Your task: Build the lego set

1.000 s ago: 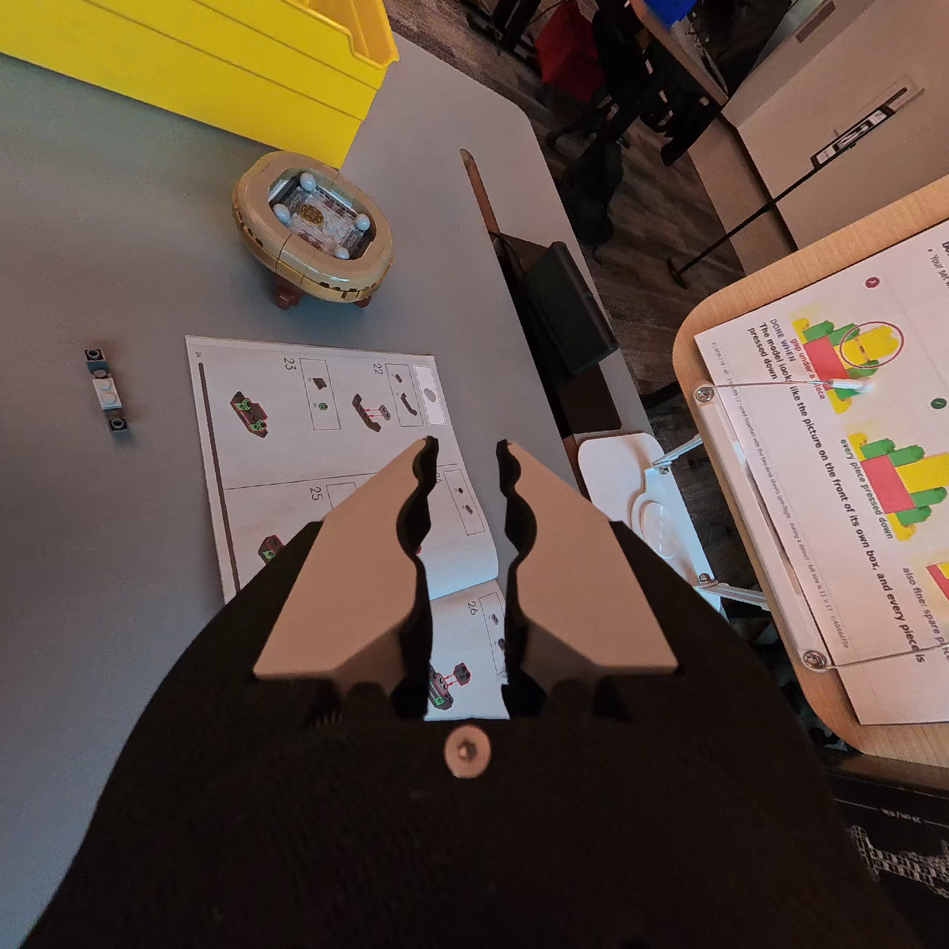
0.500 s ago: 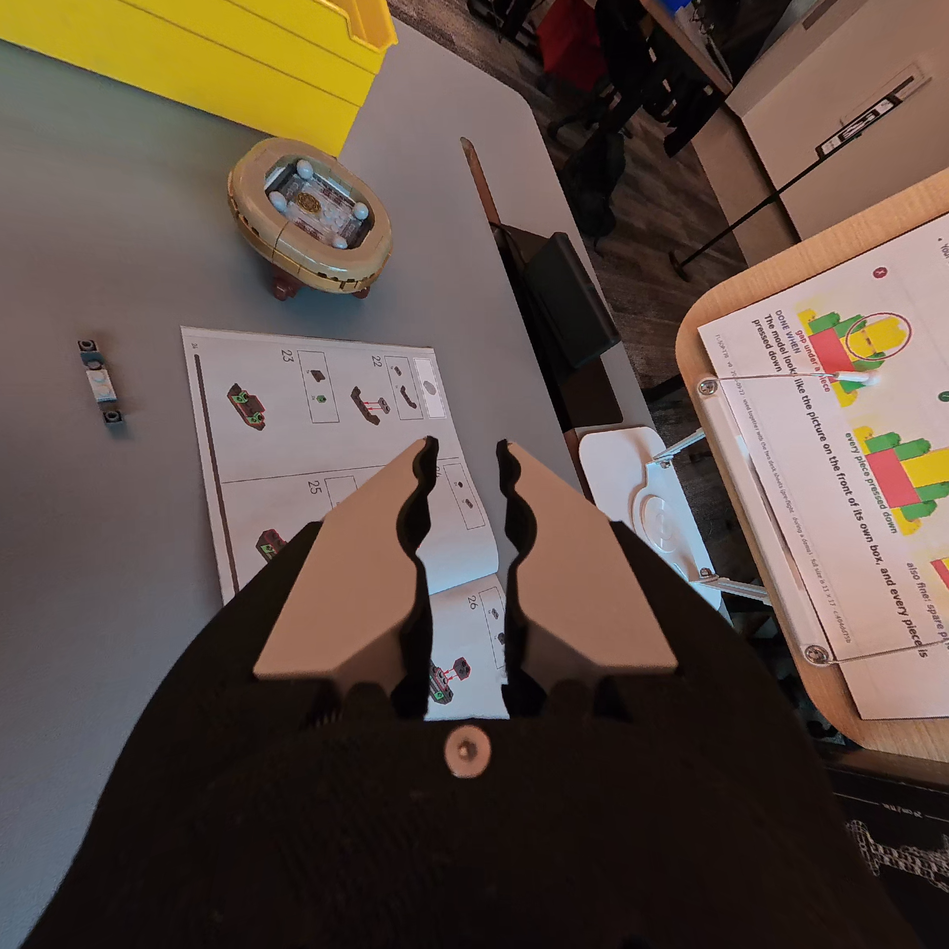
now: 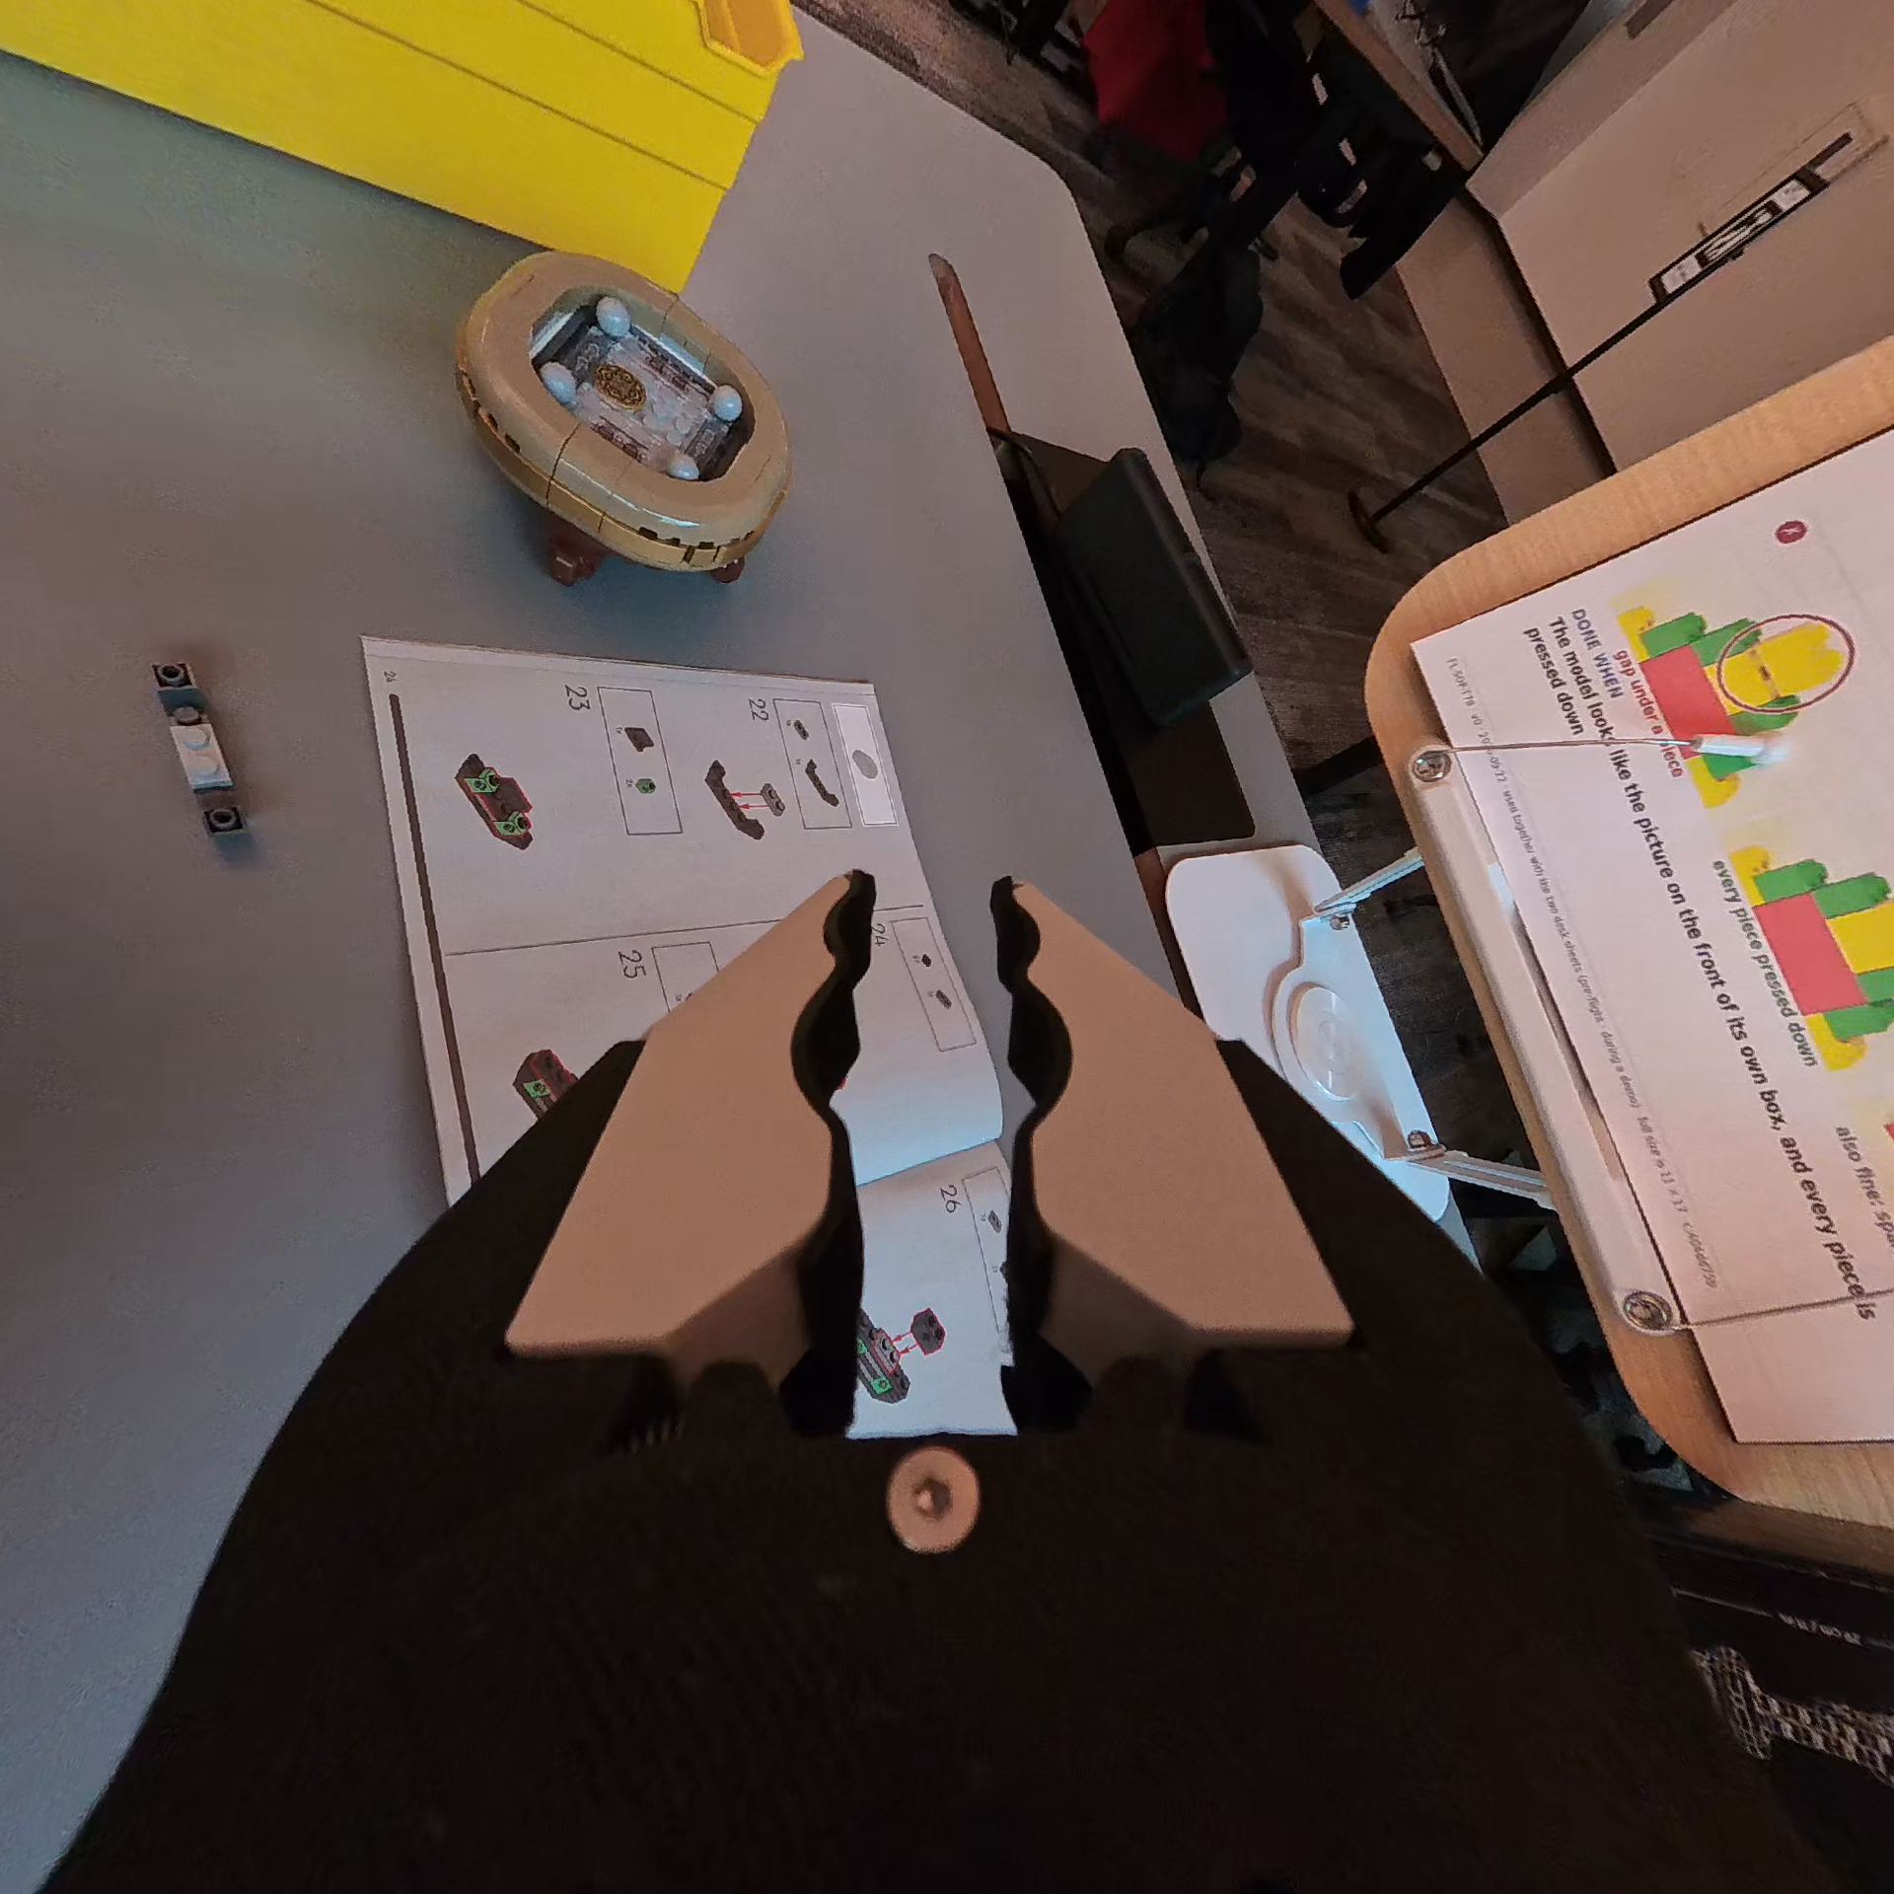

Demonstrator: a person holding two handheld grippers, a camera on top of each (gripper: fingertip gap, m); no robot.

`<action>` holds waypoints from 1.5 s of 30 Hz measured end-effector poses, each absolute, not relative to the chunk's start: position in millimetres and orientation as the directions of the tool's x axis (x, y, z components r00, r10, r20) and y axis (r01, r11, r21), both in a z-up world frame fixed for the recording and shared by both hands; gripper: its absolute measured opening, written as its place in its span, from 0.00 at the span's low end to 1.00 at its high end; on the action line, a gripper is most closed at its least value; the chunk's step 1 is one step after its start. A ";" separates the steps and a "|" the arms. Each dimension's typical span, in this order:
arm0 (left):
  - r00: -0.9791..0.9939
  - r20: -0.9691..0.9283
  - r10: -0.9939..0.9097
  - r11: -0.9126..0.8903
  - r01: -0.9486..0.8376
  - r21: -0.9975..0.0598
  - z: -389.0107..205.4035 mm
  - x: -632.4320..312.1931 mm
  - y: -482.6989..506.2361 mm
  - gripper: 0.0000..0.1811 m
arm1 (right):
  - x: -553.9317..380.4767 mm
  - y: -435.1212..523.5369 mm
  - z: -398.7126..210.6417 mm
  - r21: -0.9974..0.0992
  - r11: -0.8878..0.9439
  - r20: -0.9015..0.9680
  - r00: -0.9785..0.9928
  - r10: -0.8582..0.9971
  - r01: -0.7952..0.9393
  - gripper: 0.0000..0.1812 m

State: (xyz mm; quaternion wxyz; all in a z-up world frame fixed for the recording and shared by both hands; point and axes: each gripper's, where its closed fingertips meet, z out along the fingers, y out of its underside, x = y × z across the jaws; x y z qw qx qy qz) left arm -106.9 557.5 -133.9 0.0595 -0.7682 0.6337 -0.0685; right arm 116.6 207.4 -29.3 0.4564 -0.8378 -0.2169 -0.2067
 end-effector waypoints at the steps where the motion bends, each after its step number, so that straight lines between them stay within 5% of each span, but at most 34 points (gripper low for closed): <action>1: 0.184 0.034 -0.982 -0.187 -0.966 -0.176 -135.7 -104.8 556.1 0.08 | 116.5 207.5 -29.8 -0.672 -0.491 0.546 0.819 0.177 0.554 0.12; 9: 0.266 0.097 -0.959 -0.278 -0.951 -0.135 -139.2 -113.2 551.5 0.25 | 118.7 206.2 -30.4 -0.670 -0.496 0.546 0.819 0.174 0.552 0.12; 14: 0.367 0.064 -0.928 -0.364 -0.930 0.056 -145.6 -163.2 551.8 0.26 | 118.3 206.8 -32.4 -0.668 -0.500 0.544 0.820 0.178 0.551 0.12; 25: 0.298 0.076 -0.951 -0.281 -0.943 0.177 -161.7 -178.3 543.7 0.13 | 118.6 206.6 -34.7 -0.661 -0.508 0.543 0.819 0.182 0.552 0.12; 42: 0.216 0.055 -0.975 -0.220 -0.972 -0.083 -143.3 -122.4 551.1 0.10 | 120.0 206.5 -37.8 -0.657 -0.517 0.541 0.820 0.186 0.550 0.12; 45: 0.229 0.108 -0.967 -0.234 -0.972 -0.034 -147.2 -129.3 540.5 0.20 | 120.2 206.3 -37.5 -0.658 -0.516 0.540 0.821 0.184 0.548 0.12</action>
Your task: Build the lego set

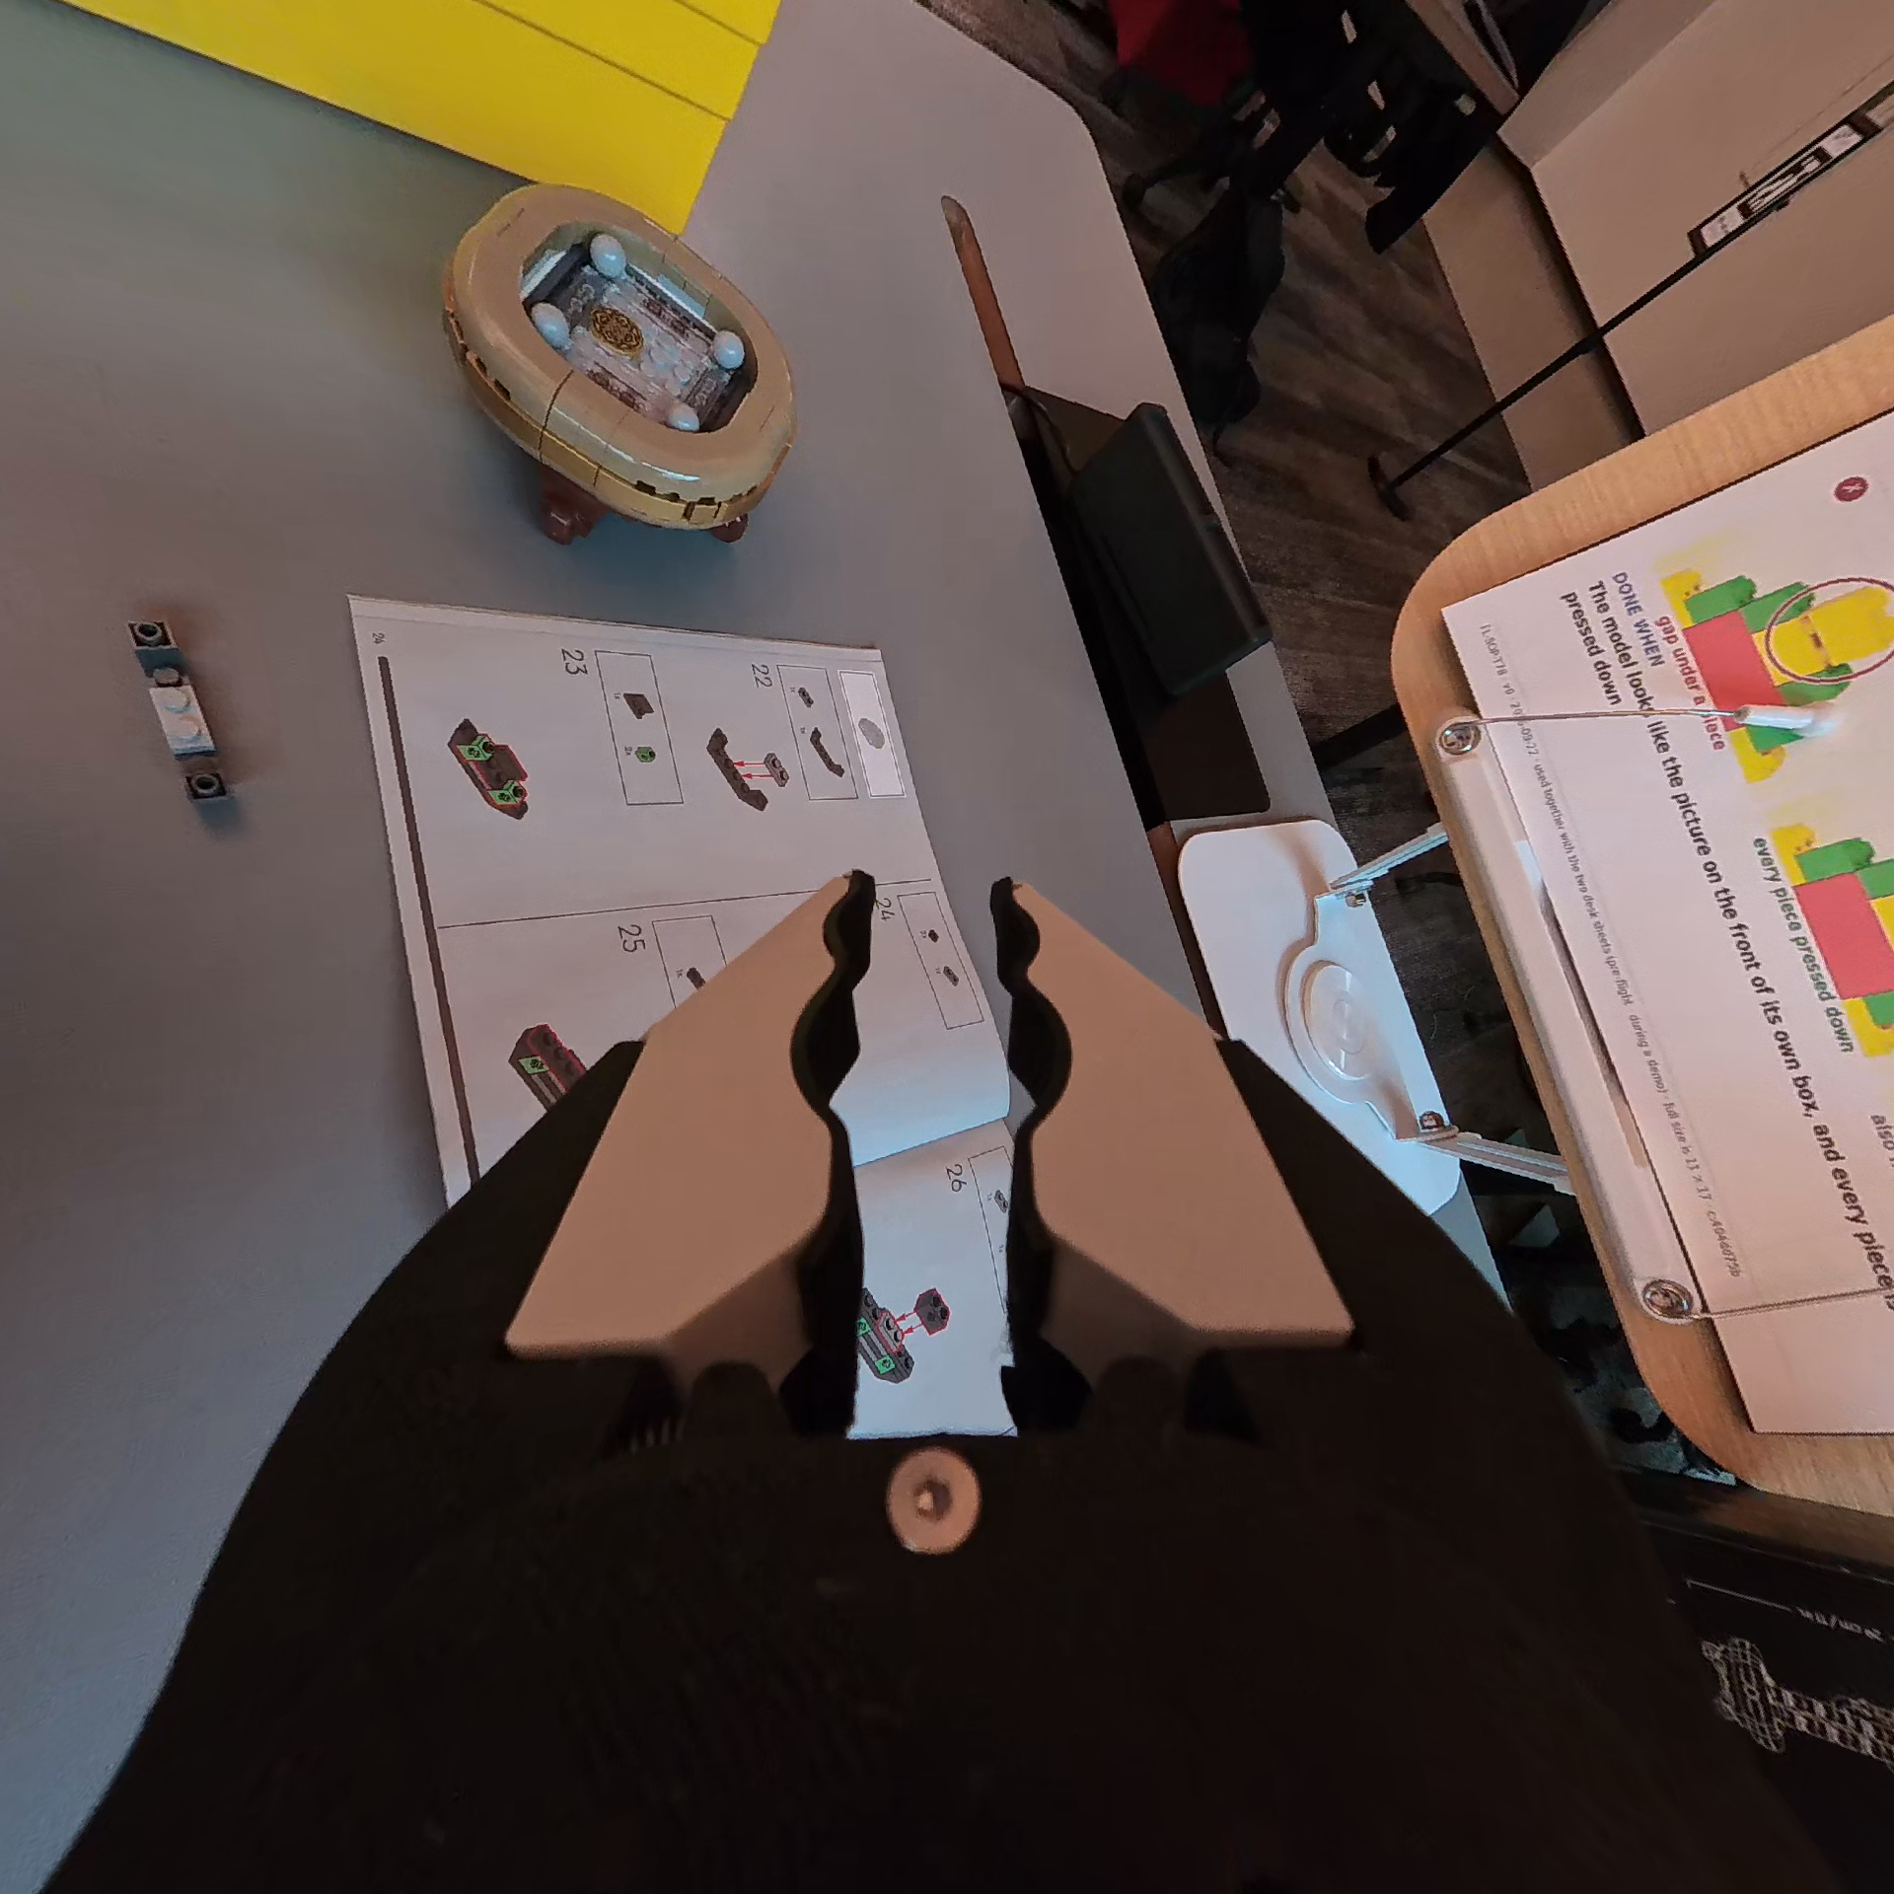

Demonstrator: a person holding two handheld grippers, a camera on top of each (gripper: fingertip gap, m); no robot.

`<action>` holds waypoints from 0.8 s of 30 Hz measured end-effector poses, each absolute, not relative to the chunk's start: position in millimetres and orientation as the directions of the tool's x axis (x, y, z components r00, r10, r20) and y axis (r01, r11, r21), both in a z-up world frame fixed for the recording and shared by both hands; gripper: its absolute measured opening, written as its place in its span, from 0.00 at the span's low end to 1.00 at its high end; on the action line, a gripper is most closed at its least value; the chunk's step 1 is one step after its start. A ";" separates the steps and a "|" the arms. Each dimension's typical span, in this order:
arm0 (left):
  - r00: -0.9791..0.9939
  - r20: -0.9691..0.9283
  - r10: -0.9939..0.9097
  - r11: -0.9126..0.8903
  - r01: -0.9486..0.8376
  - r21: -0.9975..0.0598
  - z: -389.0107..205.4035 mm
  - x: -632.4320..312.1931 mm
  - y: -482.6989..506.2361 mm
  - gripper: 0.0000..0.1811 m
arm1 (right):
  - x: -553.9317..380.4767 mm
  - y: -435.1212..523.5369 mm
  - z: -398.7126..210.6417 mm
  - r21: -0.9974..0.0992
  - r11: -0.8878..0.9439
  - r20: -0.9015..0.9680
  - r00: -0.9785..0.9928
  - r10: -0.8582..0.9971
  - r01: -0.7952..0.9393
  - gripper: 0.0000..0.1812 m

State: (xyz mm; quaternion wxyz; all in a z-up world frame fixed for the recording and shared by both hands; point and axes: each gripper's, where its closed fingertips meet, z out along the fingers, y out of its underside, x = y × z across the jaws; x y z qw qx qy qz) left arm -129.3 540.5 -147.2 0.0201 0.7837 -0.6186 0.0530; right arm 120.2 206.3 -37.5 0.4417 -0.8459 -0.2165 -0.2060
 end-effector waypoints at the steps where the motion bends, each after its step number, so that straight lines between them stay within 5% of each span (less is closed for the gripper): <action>1: 0.235 0.082 -0.969 -0.237 -0.972 -0.011 -147.9 -135.1 543.3 0.20 | 120.2 206.4 -37.5 -0.658 -0.516 0.540 0.822 0.184 0.548 0.12; 8: 0.238 0.097 -0.966 -0.230 -0.969 0.084 -145.0 -163.4 533.9 0.12 | 120.6 206.1 -37.4 -0.658 -0.517 0.539 0.822 0.185 0.547 0.12; 19: 0.161 0.192 -0.968 -0.128 -0.976 0.174 -156.8 -176.0 513.6 0.18 | 120.3 206.6 -39.6 -0.655 -0.521 0.536 0.823 0.190 0.547 0.12; 24: 0.153 0.195 -0.969 -0.121 -0.978 0.168 -157.3 -173.4 514.5 0.06 | 121.2 206.2 -39.8 -0.656 -0.522 0.535 0.824 0.187 0.545 0.12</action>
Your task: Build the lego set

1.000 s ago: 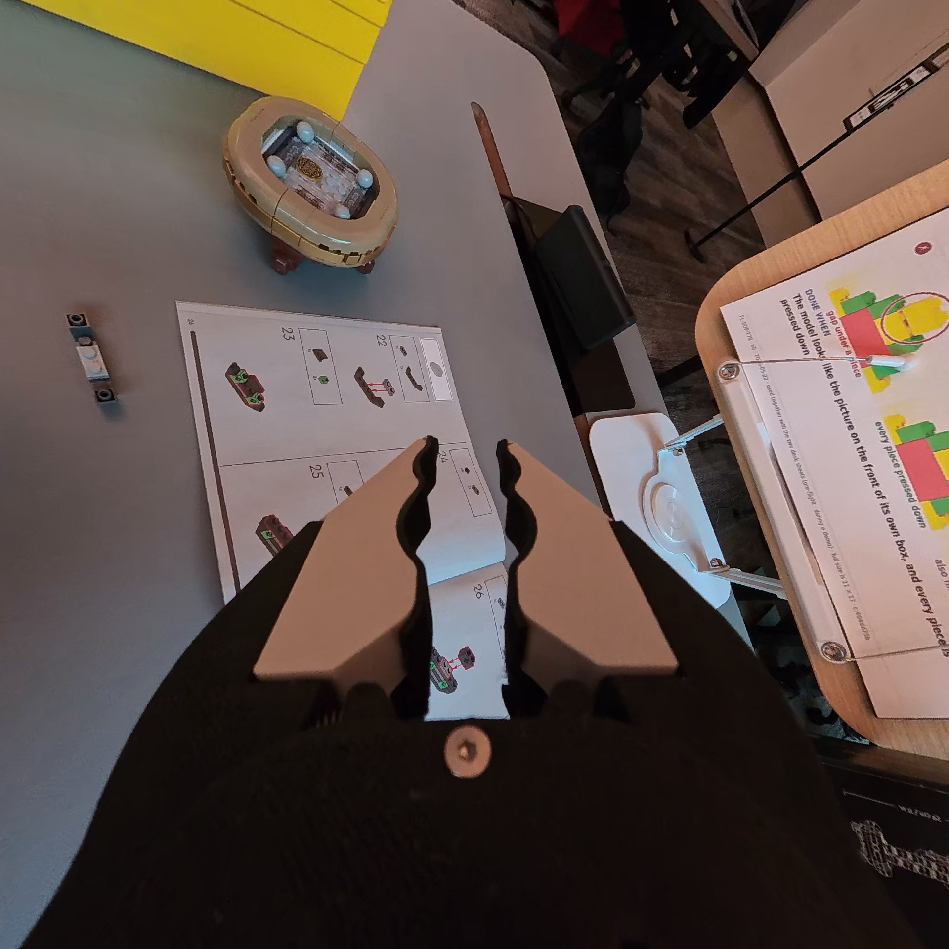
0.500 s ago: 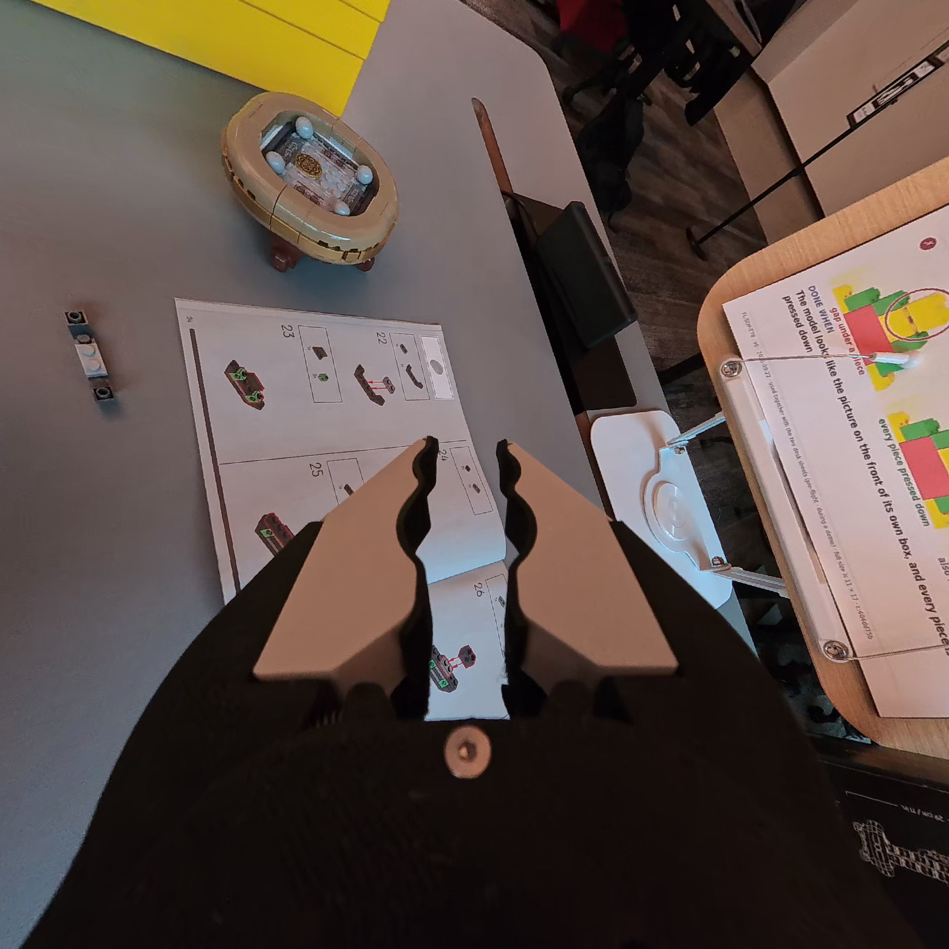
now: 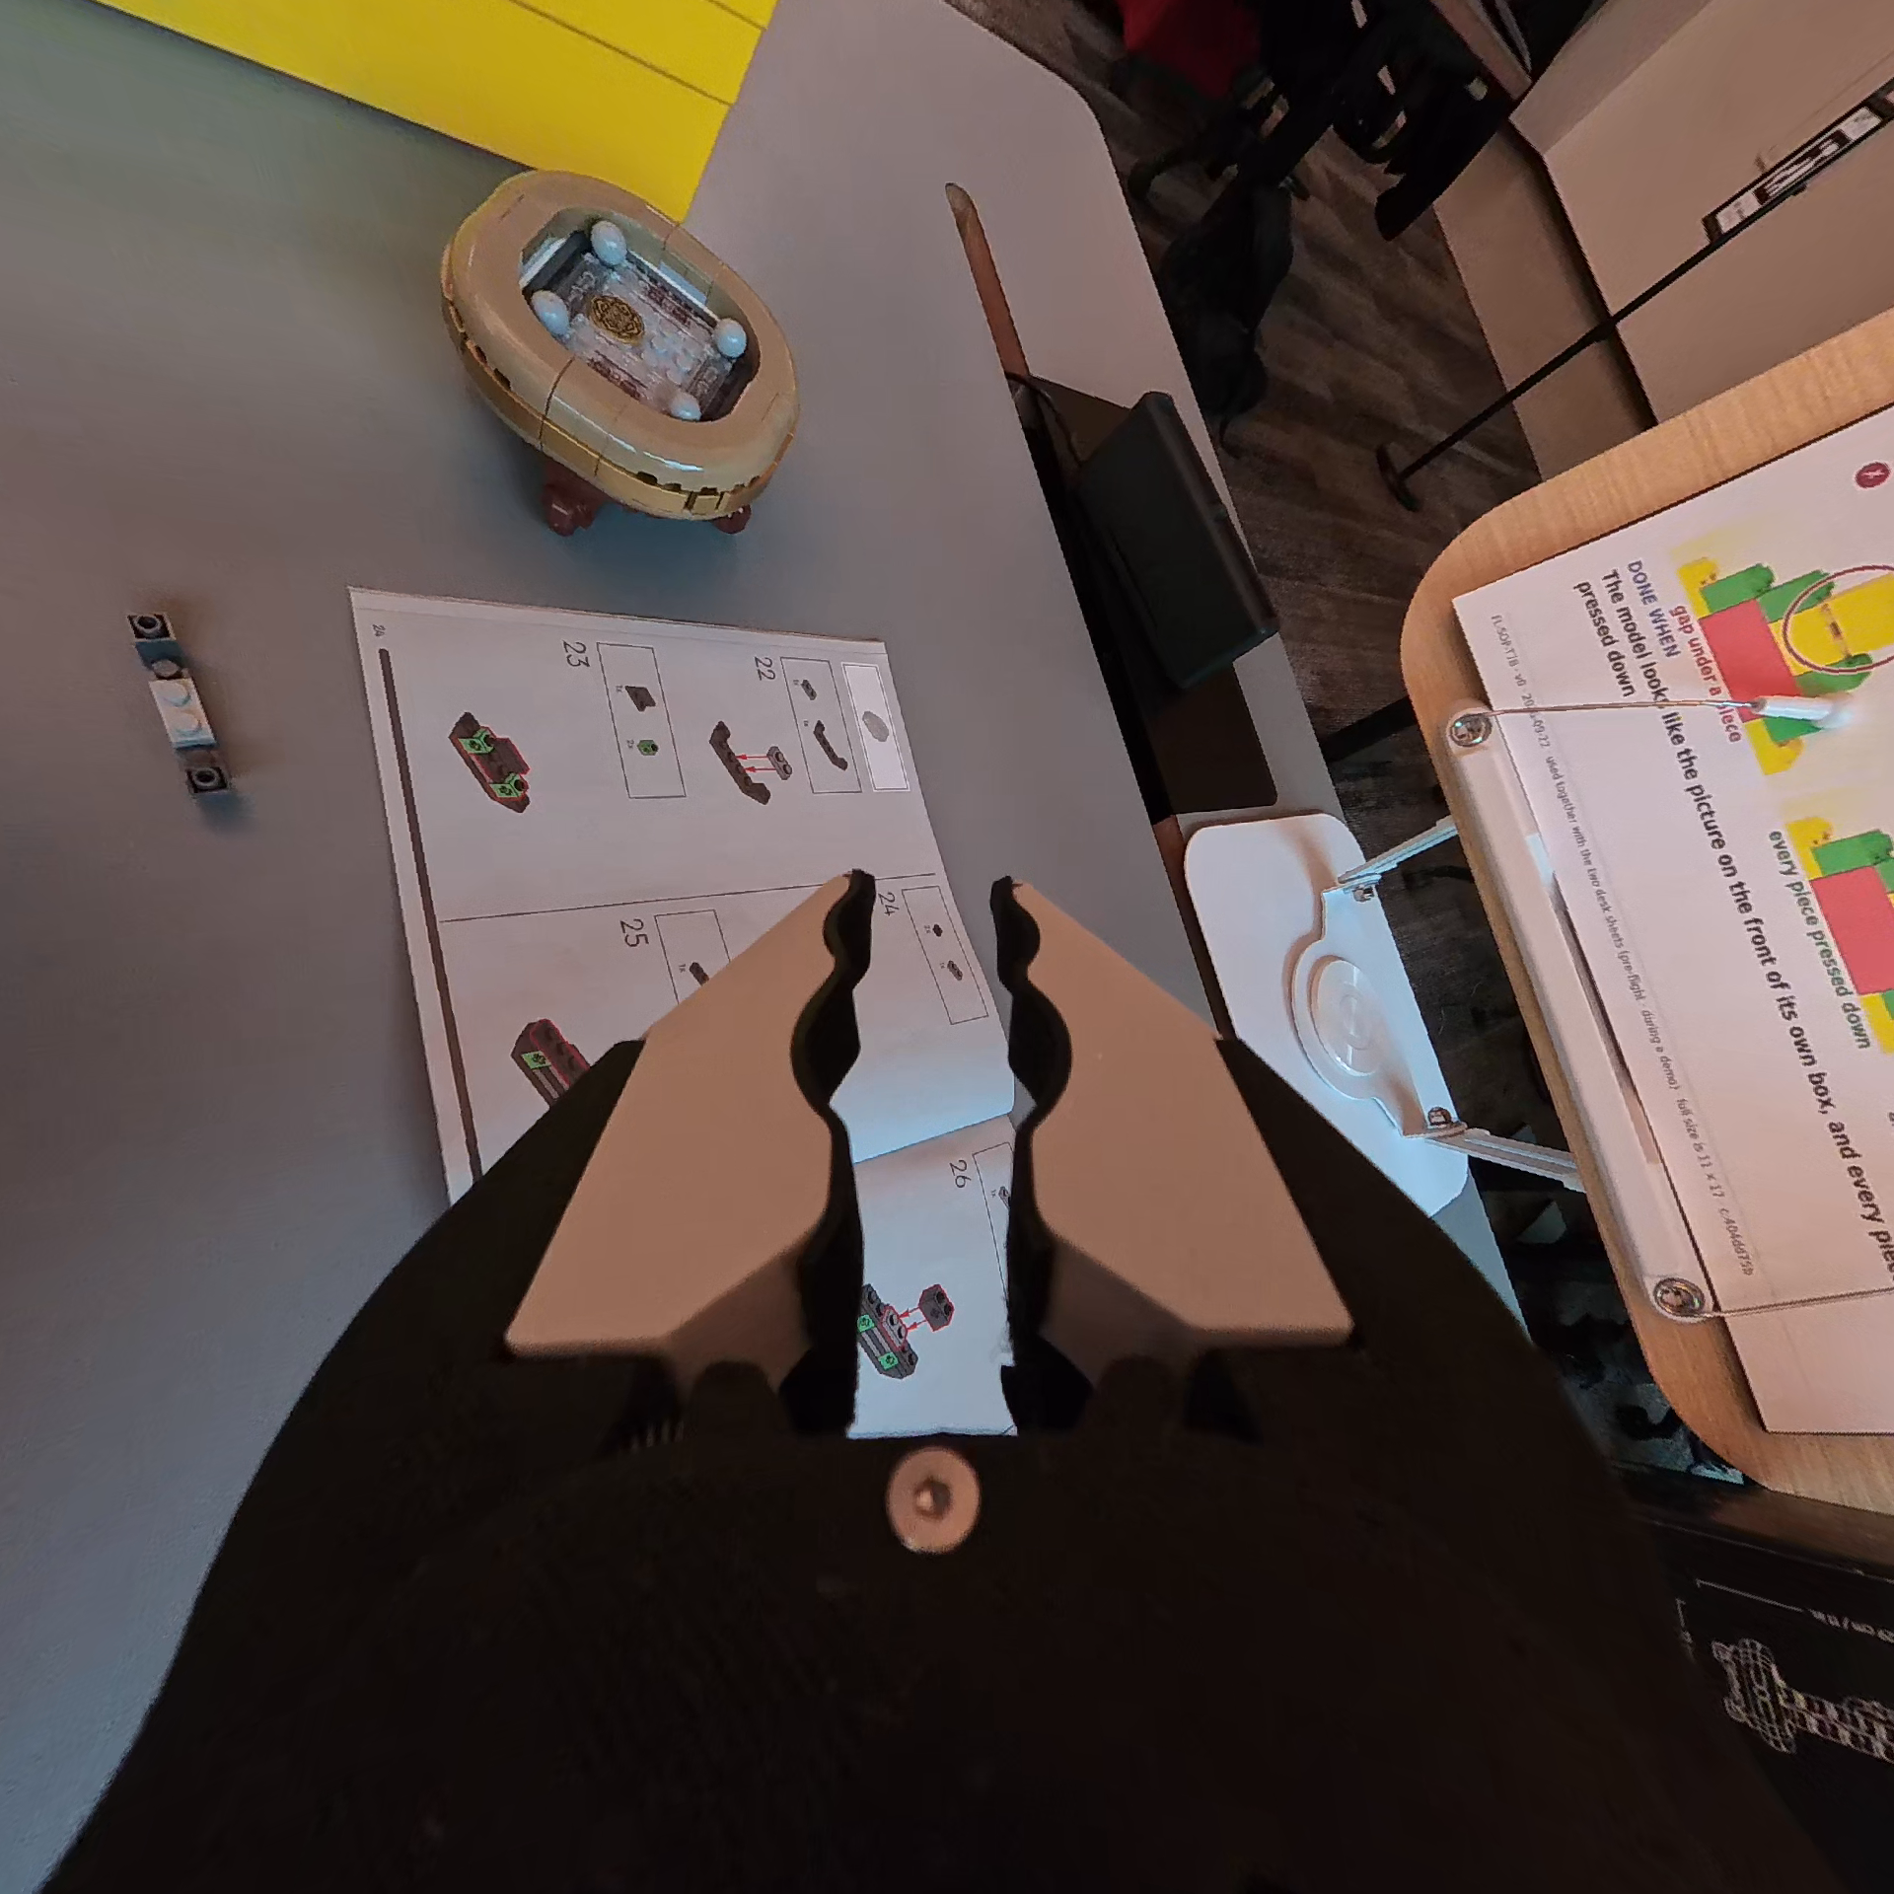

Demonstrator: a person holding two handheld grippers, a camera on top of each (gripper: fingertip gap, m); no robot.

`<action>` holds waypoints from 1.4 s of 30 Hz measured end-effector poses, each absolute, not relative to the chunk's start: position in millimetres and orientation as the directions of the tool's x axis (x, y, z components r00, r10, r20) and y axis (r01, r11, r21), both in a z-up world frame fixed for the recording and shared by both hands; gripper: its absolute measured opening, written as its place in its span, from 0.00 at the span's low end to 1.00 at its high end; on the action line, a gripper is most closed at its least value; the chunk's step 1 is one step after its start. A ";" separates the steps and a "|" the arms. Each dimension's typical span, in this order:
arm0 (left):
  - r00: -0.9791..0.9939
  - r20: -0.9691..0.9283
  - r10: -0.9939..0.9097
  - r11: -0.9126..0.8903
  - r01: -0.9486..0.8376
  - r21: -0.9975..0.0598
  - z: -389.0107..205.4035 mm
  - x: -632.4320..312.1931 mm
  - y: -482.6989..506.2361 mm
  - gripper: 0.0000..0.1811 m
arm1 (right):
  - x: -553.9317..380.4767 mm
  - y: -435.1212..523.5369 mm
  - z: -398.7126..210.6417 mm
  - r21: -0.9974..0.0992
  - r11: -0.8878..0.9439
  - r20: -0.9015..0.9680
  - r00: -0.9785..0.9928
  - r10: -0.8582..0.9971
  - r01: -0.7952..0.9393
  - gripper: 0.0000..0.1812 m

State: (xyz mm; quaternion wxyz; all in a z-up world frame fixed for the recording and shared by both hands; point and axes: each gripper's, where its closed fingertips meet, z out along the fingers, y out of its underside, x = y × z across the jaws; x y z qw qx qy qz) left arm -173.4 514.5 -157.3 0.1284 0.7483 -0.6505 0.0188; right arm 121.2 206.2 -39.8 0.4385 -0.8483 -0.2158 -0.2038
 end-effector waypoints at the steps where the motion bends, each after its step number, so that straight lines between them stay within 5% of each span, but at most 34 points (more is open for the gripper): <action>1: 0.151 0.181 -0.972 -0.121 -0.979 0.167 -157.1 -174.2 517.3 0.05 | 121.1 206.2 -40.2 -0.655 -0.523 0.535 0.824 0.188 0.545 0.12; 13: 0.208 0.107 -0.972 -0.196 -0.974 0.112 -150.8 -171.9 538.7 0.00 | 121.6 206.5 -43.1 -0.649 -0.531 0.534 0.823 0.192 0.545 0.12; 20: 0.249 0.185 -0.951 -0.220 -0.962 0.161 -149.1 -179.5 517.5 0.15 | 121.9 206.4 -45.1 -0.646 -0.535 0.533 0.823 0.195 0.545 0.12; 29: 0.228 0.255 -0.940 -0.161 -0.953 0.256 -151.1 -189.8 485.8 0.19 | 121.2 206.3 -44.8 -0.644 -0.535 0.534 0.822 0.196 0.546 0.12; 42: 0.238 0.161 -0.958 -0.166 -0.916 0.365 -163.5 -206.7 503.3 0.04 | 121.8 205.9 -45.3 -0.643 -0.537 0.534 0.822 0.196 0.546 0.12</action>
